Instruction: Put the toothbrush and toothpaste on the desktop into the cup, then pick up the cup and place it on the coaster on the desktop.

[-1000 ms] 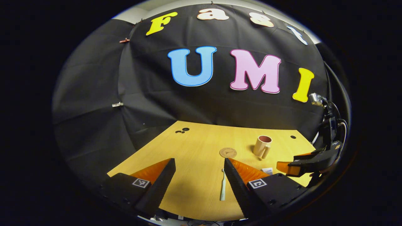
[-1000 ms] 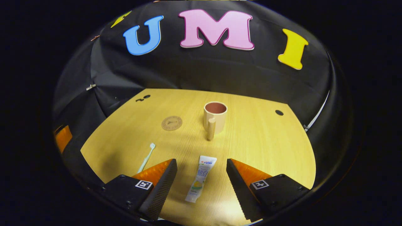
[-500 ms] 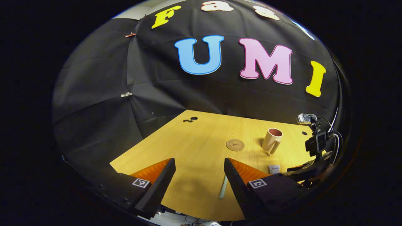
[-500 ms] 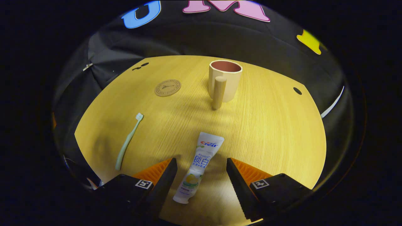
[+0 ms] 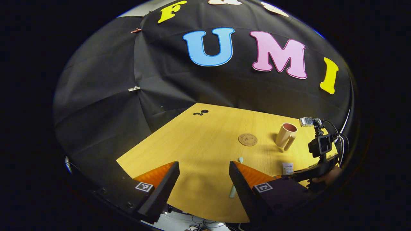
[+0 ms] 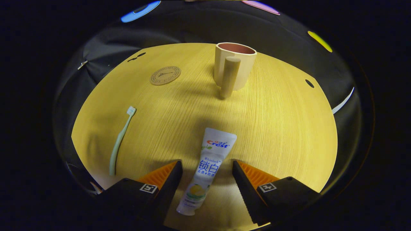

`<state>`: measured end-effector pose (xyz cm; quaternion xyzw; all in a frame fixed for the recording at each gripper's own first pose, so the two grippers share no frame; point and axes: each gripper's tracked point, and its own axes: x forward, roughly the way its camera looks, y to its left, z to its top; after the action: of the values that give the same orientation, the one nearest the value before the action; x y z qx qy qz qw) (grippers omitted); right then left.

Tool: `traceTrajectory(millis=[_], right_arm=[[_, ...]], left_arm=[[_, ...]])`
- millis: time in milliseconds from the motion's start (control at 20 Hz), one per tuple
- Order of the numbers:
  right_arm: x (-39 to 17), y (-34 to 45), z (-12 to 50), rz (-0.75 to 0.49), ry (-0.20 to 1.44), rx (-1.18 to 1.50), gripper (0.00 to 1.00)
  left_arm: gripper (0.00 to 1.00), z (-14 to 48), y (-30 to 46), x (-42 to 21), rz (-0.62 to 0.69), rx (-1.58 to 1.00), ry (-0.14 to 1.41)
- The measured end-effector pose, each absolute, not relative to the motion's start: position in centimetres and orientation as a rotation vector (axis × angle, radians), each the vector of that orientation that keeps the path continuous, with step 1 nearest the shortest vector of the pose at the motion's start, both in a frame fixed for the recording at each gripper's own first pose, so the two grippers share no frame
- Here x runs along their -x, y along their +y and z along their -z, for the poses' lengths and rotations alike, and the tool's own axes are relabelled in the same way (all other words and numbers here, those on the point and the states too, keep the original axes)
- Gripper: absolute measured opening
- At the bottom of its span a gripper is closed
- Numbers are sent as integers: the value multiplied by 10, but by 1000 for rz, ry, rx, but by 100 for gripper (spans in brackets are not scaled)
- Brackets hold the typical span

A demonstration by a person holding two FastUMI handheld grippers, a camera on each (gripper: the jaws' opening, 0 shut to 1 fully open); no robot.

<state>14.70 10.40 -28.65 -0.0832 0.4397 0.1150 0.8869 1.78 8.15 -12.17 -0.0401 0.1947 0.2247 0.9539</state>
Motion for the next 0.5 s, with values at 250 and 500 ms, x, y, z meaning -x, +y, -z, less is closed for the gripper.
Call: traceTrajectory(millis=[250,500], right_arm=[[-149,104,287,-190,931,129,64],[-150,105,286,-234,945,145,33]], left_arm=[[99,127,86,-12,-433,100,404],[99,143,81,-3,-386,97,448]])
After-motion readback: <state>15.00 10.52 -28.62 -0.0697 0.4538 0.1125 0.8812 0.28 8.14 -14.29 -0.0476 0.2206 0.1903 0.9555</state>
